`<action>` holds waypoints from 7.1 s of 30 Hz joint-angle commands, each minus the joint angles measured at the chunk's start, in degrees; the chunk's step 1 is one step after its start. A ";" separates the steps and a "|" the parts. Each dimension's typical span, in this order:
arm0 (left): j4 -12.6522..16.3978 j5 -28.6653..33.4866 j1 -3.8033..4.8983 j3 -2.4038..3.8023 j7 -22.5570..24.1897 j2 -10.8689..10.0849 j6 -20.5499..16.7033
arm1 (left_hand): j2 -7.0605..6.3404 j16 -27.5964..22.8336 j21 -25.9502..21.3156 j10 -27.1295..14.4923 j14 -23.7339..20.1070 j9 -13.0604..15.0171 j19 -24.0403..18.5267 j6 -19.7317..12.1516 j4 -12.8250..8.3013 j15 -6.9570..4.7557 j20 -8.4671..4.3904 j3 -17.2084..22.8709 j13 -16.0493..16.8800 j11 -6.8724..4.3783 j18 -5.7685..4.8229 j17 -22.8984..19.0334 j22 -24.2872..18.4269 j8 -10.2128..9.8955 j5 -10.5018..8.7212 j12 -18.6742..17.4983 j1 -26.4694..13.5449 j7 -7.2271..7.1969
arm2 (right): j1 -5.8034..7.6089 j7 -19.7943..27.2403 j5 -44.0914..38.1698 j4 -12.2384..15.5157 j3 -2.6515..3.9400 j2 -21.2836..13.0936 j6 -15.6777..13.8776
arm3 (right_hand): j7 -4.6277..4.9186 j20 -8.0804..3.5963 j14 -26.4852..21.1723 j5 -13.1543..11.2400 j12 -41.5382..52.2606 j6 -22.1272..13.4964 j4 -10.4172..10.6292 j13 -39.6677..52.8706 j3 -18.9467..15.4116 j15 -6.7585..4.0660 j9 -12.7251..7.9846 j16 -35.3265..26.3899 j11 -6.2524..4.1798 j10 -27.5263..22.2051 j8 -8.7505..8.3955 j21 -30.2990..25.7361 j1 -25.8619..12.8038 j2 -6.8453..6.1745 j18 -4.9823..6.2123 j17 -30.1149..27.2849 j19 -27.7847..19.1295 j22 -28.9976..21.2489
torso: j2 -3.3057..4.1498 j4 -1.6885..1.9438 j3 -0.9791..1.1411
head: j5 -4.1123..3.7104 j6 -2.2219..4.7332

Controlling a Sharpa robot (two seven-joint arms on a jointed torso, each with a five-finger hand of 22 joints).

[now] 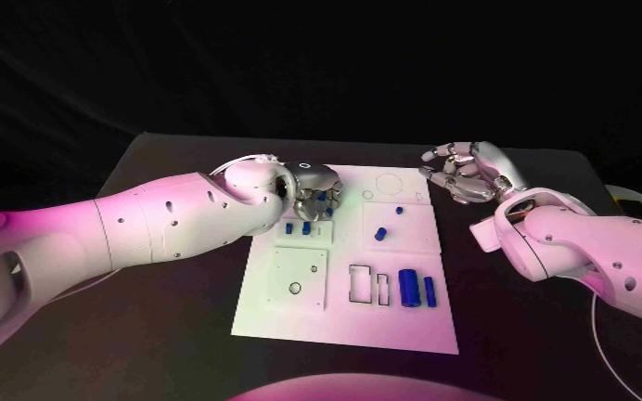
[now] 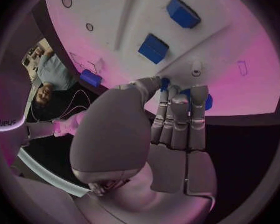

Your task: Assemble the parts on the task board

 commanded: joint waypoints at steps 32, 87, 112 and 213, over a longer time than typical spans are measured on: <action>-0.94 1.59 -0.45 0.00 0.72 0.85 -0.60 | 2.43 7.14 8.22 6.56 6.13 -1.18 6.67 5.89 -4.02 -1.08 -0.78 3.60 -0.90 -1.10 -2.86 6.43 9.47 -1.06 -0.49 0.00 2.43 -0.31 | -0.05 0.60 -0.45 -0.05 0.01 0.26 0.46 | 0.16 -0.03 0.99 0.19 -0.14 -0.41 0.39 -0.02 0.05 -0.19 -0.06 -0.28 -0.12 -0.35 0.26 -0.22 -0.31 0.14 0.43 0.04 -0.46 -0.05 | -0.07 -0.03 0.03 | 0.02 -0.27; 5.04 10.65 -0.54 2.91 0.07 -10.76 -0.04 | 1.81 8.00 9.12 7.36 6.89 -1.54 7.24 6.72 -4.10 -1.00 -0.66 3.52 -1.25 -1.07 -3.04 7.03 10.54 -2.17 -0.54 -1.62 0.85 -0.34 | -0.43 0.70 -0.72 -0.47 0.01 0.21 0.35 | 0.15 -0.04 1.00 0.28 -0.04 -0.40 0.45 0.01 0.08 -0.20 -0.07 -0.30 -0.13 -0.27 0.38 -0.30 -0.30 0.15 0.44 0.04 -0.44 -0.07 | 0.03 -0.15 0.12 | 0.62 0.66; 2.98 10.64 -1.39 2.30 0.63 -8.47 0.30 | 1.80 7.97 9.09 7.41 6.85 -1.55 7.18 6.76 -4.09 -1.00 -0.67 3.50 -1.26 -1.07 -3.02 6.90 10.50 -2.22 -0.56 -1.70 0.78 -0.34 | -0.43 0.70 -0.74 -0.24 0.02 0.11 0.27 | 0.15 -0.04 1.00 0.28 -0.04 -0.40 0.45 0.01 0.08 -0.20 -0.07 -0.30 -0.13 -0.27 0.38 -0.30 -0.30 0.15 0.44 0.04 -0.44 -0.07 | 0.01 0.00 0.00 | 0.30 0.35; 3.34 11.96 -1.64 2.22 1.19 -8.68 -1.90 | 0.54 6.65 5.96 2.29 3.42 -3.17 3.94 7.35 -3.38 0.70 0.70 2.56 -2.05 0.82 -2.22 0.35 7.21 -6.54 -0.50 -5.95 -1.94 0.72 | -0.61 0.63 -0.74 -0.71 0.01 0.13 0.47 | 0.14 -0.07 1.00 0.32 0.04 -0.54 0.61 -0.23 0.15 -0.22 -0.18 -0.41 -0.15 -0.33 0.71 -0.63 -0.26 0.10 0.46 -0.05 -0.39 -0.18 | -0.01 -0.04 0.02 | 0.20 -0.08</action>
